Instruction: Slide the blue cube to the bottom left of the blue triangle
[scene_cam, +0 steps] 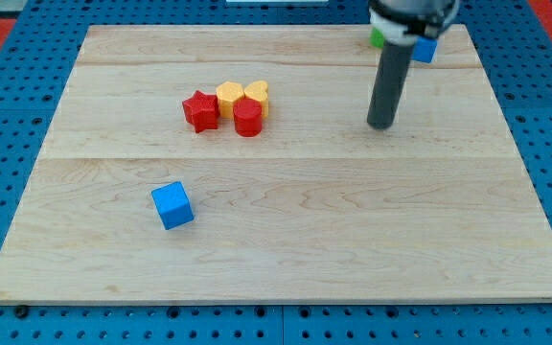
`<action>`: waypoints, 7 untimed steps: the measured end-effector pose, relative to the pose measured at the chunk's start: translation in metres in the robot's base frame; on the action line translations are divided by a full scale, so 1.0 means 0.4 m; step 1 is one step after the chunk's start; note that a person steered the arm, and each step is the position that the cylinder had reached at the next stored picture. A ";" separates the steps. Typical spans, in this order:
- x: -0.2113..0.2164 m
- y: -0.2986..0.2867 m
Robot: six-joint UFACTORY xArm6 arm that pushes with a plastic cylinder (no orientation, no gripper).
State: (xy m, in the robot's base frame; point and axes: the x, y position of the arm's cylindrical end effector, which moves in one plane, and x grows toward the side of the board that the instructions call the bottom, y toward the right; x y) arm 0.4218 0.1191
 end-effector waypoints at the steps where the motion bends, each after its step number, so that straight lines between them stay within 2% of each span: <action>1: 0.161 -0.094; 2: 0.257 -0.248; 3: 0.285 -0.449; 4: 0.289 -0.659; 5: 0.261 -0.783; 7: 0.285 -0.754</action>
State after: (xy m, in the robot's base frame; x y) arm 0.5359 -0.1824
